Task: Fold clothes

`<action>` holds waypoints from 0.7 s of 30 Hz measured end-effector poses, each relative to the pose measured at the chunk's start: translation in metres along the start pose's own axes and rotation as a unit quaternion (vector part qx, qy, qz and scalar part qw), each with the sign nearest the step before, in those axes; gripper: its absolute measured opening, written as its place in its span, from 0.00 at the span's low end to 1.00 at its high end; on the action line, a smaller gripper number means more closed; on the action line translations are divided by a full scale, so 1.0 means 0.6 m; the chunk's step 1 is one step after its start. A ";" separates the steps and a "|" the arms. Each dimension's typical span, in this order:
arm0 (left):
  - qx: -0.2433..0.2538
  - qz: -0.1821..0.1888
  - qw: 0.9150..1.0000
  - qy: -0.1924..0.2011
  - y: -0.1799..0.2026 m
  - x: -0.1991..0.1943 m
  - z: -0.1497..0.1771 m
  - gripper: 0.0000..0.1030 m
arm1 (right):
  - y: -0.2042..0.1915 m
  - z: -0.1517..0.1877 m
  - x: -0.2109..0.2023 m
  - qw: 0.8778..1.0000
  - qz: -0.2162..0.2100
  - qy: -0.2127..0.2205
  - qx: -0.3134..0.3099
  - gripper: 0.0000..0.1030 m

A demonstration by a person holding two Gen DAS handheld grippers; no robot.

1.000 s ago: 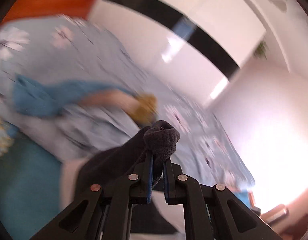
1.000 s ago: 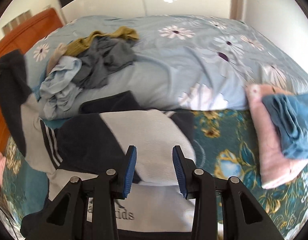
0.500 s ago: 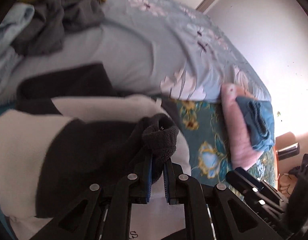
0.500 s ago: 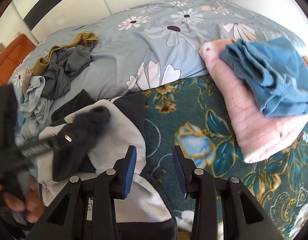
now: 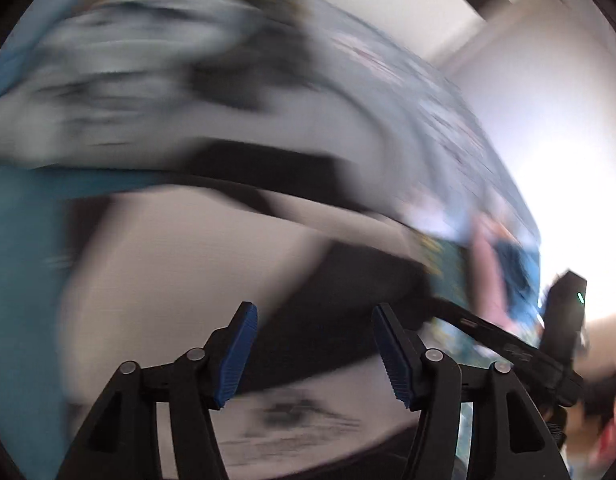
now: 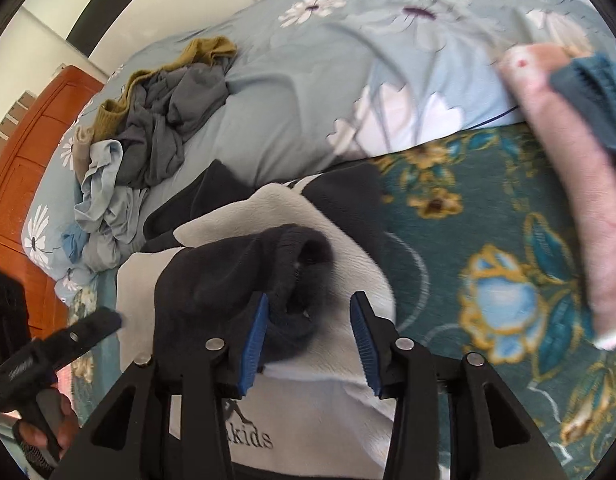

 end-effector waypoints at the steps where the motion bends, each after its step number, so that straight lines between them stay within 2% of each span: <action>1: -0.028 -0.018 0.999 0.012 -0.042 -0.015 -0.005 0.62 | 0.002 -0.003 0.014 1.000 -0.003 -0.013 0.013 0.45; 4: -0.131 -0.039 0.990 0.033 -0.167 -0.055 -0.003 0.62 | 0.001 -0.006 0.034 0.999 -0.023 -0.027 0.037 0.45; 6: -0.189 -0.044 0.980 0.046 -0.235 -0.079 0.005 0.62 | -0.007 -0.007 0.037 0.998 -0.032 -0.025 0.045 0.45; 8: -0.213 -0.049 0.974 0.058 -0.269 -0.093 0.012 0.62 | -0.016 -0.008 0.035 0.998 -0.030 -0.024 0.045 0.29; 9: -0.219 -0.051 0.973 0.060 -0.276 -0.094 0.014 0.62 | -0.022 -0.009 0.029 0.998 -0.031 -0.021 0.041 0.20; 12: -0.222 -0.046 0.972 0.059 -0.283 -0.091 0.015 0.62 | -0.043 -0.016 -0.028 0.997 -0.076 0.029 0.014 0.18; 15: -0.208 -0.042 0.976 0.053 -0.274 -0.077 0.008 0.62 | -0.033 -0.017 -0.088 0.992 -0.092 0.086 0.002 0.19; 16: -0.203 -0.041 0.977 0.049 -0.269 -0.067 0.004 0.62 | -0.015 -0.013 -0.081 0.994 -0.080 0.077 0.009 0.19; 18: -0.195 -0.037 0.980 0.036 -0.262 -0.046 -0.001 0.62 | 0.026 0.004 -0.036 0.999 -0.009 0.025 0.021 0.19; 19: -0.192 -0.034 0.980 0.028 -0.262 -0.034 -0.004 0.62 | 0.039 0.012 -0.021 1.000 0.011 0.008 0.026 0.19; 21: -0.186 -0.030 0.982 0.013 -0.261 -0.009 -0.009 0.62 | 0.052 0.023 -0.007 0.999 0.016 -0.002 0.036 0.19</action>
Point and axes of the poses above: each gripper's, at about its wrist camera, not at the fingertips, and x roughly the way its jaws point, y to its right, z to its underside, the point moved 5 cm from there along x, roughly the way its jaws point, and after that the axes turned 4 degrees about -y, right-handed, at the moved point
